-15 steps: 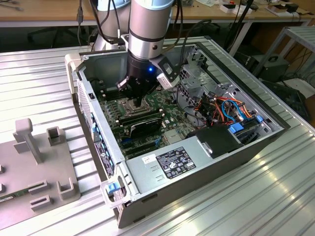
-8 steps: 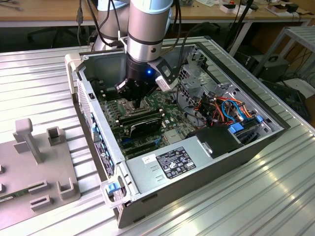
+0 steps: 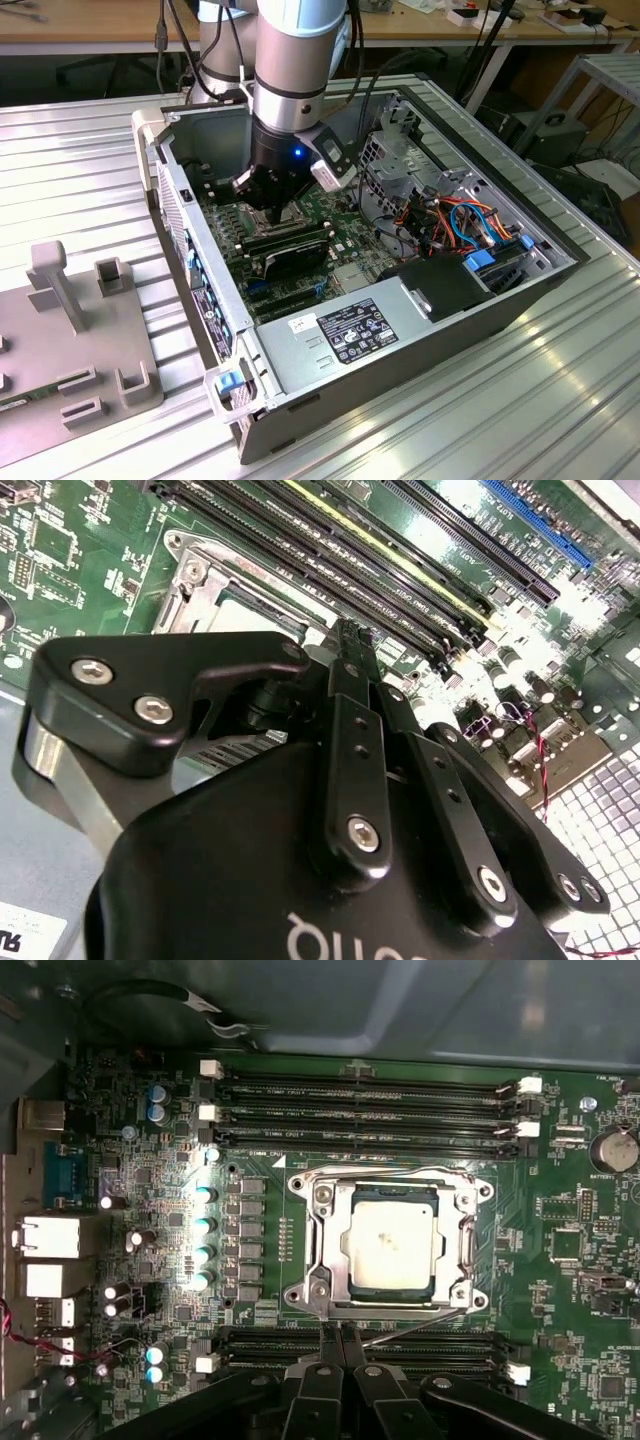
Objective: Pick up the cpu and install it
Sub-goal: 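Install the second cpu locking lever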
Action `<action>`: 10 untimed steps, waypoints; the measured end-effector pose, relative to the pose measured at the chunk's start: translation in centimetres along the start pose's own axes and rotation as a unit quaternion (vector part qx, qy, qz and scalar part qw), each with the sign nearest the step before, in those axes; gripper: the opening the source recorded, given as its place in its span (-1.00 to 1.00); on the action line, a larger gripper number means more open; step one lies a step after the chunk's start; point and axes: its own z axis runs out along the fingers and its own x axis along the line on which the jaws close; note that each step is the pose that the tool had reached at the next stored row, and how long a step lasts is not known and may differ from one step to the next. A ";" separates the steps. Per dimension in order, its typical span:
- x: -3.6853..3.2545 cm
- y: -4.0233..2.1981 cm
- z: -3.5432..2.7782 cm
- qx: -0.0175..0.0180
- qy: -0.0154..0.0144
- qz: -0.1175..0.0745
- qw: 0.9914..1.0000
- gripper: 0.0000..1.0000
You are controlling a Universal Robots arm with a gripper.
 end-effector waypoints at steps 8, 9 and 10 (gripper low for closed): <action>0.29 0.01 0.80 0.000 0.000 0.000 1.000 -0.78; 0.33 0.01 0.94 0.000 0.000 0.000 1.000 -0.78; 0.35 0.01 1.01 0.000 0.000 0.000 1.000 -0.78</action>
